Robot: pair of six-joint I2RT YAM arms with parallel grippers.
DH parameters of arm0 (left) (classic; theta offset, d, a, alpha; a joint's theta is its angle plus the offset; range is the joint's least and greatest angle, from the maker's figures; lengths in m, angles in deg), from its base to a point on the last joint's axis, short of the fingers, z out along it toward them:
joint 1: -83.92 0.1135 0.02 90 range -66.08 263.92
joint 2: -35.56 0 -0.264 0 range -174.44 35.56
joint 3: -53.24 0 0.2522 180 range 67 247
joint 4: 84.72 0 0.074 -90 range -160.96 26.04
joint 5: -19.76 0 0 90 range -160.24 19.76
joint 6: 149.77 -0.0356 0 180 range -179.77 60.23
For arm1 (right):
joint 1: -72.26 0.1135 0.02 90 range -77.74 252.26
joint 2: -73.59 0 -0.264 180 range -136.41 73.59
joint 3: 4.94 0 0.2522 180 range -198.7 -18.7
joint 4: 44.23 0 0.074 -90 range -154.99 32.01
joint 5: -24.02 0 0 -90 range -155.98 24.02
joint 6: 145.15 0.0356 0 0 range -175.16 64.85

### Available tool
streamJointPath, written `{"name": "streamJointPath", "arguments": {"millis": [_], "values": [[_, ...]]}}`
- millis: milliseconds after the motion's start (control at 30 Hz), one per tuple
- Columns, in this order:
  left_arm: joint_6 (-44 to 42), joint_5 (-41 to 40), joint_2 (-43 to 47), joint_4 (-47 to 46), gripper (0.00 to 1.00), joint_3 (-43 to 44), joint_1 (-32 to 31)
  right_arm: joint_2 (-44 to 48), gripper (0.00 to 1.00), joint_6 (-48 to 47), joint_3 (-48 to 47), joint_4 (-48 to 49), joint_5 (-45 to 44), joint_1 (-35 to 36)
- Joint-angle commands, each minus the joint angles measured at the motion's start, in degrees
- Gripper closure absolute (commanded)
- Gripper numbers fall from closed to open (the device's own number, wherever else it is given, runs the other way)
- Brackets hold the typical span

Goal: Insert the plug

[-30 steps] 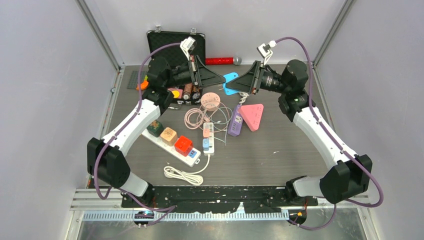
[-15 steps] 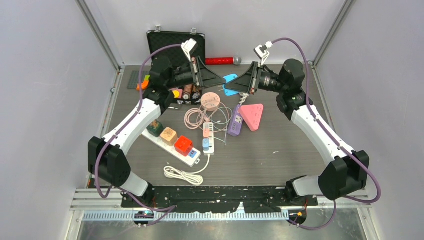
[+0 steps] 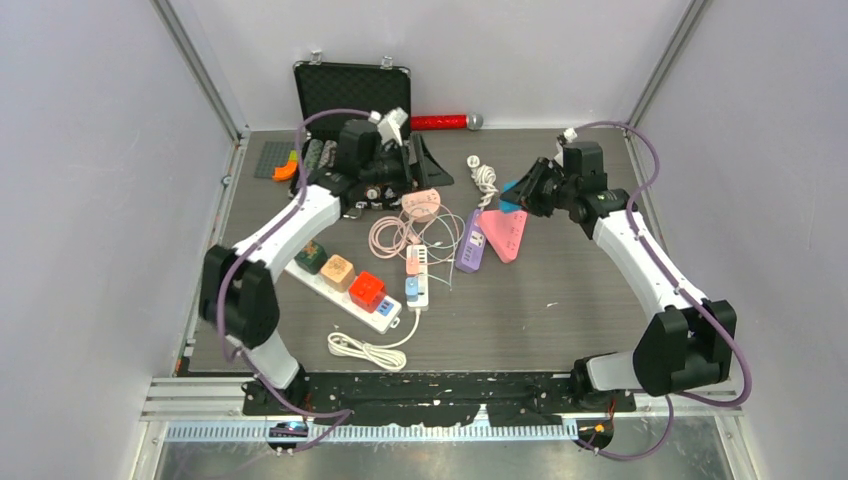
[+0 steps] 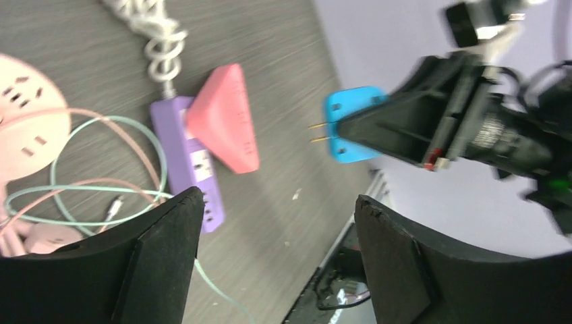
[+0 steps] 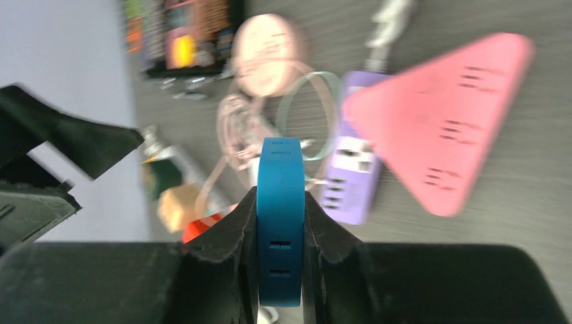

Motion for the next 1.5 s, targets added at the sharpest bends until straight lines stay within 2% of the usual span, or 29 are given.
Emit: {"name": "streamJointPath", "arguments": {"millis": [0,300,433,1133,1467], "values": [[-4.22,-4.80,-8.82,6.28,0.21,3.89,-3.13,-0.29,0.95,-4.59,1.46,-8.01,-19.60,-1.78],[-4.64,-9.62,-24.58,12.59,0.21,18.20,-7.60,-8.12,0.95,-5.51,2.68,-5.34,-22.70,-3.53],[-4.20,-9.99,-28.35,13.40,0.21,22.58,-7.80,-10.59,0.95,-5.37,3.21,-2.79,-23.13,-3.65],[-4.87,-10.65,-34.46,16.88,0.23,24.06,-8.17,-17.49,0.95,-5.54,4.25,2.00,-19.24,-3.59],[-4.97,-10.70,-36.09,17.97,0.24,25.00,-8.19,-18.47,0.95,-7.55,1.65,-2.28,-15.37,-3.56]]}}
